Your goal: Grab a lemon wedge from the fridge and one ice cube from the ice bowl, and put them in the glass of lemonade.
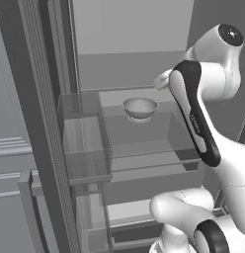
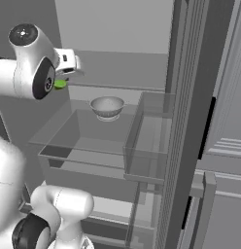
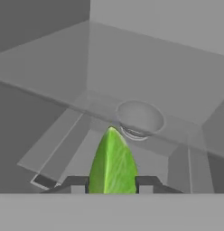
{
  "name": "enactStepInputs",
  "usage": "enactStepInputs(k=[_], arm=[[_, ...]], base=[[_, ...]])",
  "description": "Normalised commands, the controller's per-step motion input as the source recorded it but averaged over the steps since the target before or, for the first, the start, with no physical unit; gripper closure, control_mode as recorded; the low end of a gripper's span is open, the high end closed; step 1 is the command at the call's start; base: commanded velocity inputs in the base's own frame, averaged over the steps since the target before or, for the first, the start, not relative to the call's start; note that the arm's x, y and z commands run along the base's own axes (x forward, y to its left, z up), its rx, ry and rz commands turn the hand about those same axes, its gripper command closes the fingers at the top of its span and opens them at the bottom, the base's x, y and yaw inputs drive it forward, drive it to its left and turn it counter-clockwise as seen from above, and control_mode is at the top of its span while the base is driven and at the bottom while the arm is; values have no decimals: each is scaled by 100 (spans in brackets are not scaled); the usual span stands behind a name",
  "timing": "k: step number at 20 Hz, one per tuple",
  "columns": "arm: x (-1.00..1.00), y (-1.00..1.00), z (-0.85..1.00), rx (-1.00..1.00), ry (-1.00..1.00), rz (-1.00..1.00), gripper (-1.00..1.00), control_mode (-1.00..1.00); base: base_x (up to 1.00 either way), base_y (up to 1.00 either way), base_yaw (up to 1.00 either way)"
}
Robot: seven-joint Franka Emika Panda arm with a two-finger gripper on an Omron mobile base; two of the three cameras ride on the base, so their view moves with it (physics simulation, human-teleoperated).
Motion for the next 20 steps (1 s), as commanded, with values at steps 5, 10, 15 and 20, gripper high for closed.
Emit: enactStepInputs(k=[5,10,15,20], arm=[[-100,0,0,0,16,-18,100,-100],[-99,0,-40,0,14,-14,100,-100],[-89,-1,-55,0,18,-11,100,-100],[-66,-1,-16,1,8,-10,100,-100]], base=[[0,0,0],[0,0,0],[0,0,0],[0,0,0]])
